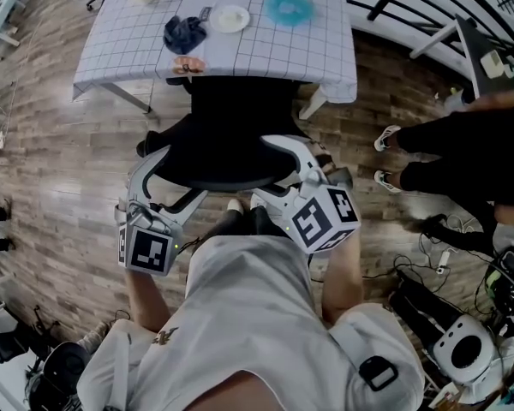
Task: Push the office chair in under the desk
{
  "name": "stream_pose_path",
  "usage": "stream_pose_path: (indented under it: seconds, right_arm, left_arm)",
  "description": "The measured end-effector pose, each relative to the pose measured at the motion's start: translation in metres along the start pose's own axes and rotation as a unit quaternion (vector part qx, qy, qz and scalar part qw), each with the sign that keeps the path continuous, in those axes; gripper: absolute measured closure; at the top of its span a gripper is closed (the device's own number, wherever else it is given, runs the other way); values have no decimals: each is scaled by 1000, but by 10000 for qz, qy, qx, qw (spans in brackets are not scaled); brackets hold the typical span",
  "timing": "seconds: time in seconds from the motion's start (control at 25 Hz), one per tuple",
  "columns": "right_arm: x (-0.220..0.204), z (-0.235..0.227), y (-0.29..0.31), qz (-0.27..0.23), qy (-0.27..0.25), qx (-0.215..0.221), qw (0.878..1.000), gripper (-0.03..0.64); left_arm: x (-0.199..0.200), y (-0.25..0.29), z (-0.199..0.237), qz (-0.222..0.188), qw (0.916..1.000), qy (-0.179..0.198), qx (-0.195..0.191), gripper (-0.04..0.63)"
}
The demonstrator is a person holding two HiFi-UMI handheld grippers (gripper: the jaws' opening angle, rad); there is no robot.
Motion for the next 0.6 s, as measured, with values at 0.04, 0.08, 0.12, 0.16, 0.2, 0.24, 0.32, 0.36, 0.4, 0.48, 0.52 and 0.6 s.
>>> stream_pose_path:
  seconds: [0.04,0.08,0.12,0.16,0.2,0.24,0.32,0.36,0.4,0.48,0.52,0.6]
  right_arm:
    - [-1,-1,0,-8,2,-2,10000,270]
    - [-1,-3,0,-13,4,-3,10000,270]
    - [-2,-4,1,-15,8,-3,10000,270]
    - [-3,-5,1,-13,13,-2,10000,270]
    - [-3,-6,1,-8,19,-4,10000,270]
    - [-3,-7,2,-3,24,-10,10000,270]
    - [-5,-10,3,13,27,-30,10000,270]
    - [-6,-12,4,27,26,-33,10000,270]
    - [-6,-13,5,42,25,-26,10000,270]
    - [-6,-16,8,77,19,0,10000,270]
    - [-6,-19,9,94,19,4,10000,270]
    - [-5,-23,12,122,29,-4,9999,270]
  left_arm:
    - [1,1,1,1,10000,-2,-1,209]
    - [1,2,2,4,10000,-4,-5,209]
    - [2,3,3,5,10000,-5,-12,209]
    - [2,4,4,6,10000,-5,-21,209]
    - [2,5,5,5,10000,-4,-28,209]
    - [2,6,6,3,10000,-2,-34,209]
    - [2,9,9,-13,10000,10,-42,209]
    - [2,11,10,-16,10000,15,-45,210]
    - [1,12,11,-16,10000,17,-51,210]
    - [1,13,15,-15,10000,25,-63,212]
    - [2,14,17,-9,10000,31,-68,212]
    - [4,15,24,56,10000,31,-55,213]
Point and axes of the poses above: the fingertips, and each gripper's own axes: y forward along the fingers, z to its left, x out of its top, the point moved 9 cm from there along -y, backward along the fingers, and after that the axes turned 13 degrees about -y, right-handed, at the moved point
